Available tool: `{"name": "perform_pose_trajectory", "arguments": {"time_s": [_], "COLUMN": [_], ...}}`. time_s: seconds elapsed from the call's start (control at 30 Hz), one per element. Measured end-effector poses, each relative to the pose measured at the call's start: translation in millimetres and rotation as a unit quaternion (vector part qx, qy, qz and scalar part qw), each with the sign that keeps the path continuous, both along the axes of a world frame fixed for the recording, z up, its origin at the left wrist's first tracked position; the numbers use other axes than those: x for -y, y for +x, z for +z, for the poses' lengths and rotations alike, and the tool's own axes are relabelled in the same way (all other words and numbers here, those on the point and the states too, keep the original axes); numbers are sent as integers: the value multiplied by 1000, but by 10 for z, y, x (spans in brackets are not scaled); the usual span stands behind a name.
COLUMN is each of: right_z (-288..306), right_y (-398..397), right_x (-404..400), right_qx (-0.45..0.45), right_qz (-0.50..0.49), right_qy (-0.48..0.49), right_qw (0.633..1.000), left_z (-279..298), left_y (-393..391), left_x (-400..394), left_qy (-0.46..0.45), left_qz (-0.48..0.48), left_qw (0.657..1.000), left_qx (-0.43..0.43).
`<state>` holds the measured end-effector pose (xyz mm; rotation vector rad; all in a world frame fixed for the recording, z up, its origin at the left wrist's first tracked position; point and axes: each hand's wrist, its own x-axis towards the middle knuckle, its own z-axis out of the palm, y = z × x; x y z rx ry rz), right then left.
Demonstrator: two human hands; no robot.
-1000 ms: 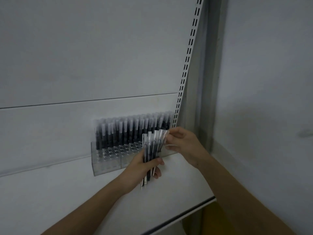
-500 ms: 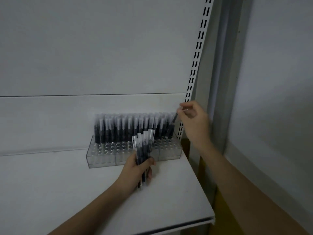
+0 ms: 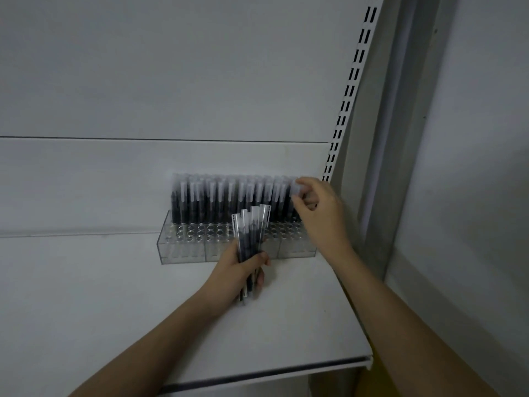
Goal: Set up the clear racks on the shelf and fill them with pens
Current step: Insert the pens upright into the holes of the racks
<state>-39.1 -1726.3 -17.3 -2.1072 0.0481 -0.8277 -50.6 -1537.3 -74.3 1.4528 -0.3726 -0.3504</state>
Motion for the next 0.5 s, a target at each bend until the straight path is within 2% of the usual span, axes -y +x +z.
{"name": "perform_pose_trajectory", "arguments": {"time_s": [0.07,0.17,0.37,0.5], "right_z": [-59,-324,-686,-691], "right_y": [-164,-397,-544,-548], "right_x": [-95,-300,-417,-380], "right_qx": [22,5,-84,-110], "right_qz": [-18,-1,107,123], "right_qy": [66,161,220,246], "right_qw": [997,987,966,955], "left_z": [-4,13,8,-54], "left_y": [11,21,-26,-17], "left_x": [-7,-28,-40,-45], "left_qy": [16,17,-2,15], "left_qz": [-16,-44,-72,-74], "left_qw": [1000,999,997,997], "left_qx": [-2,-12,-20,-16]}}
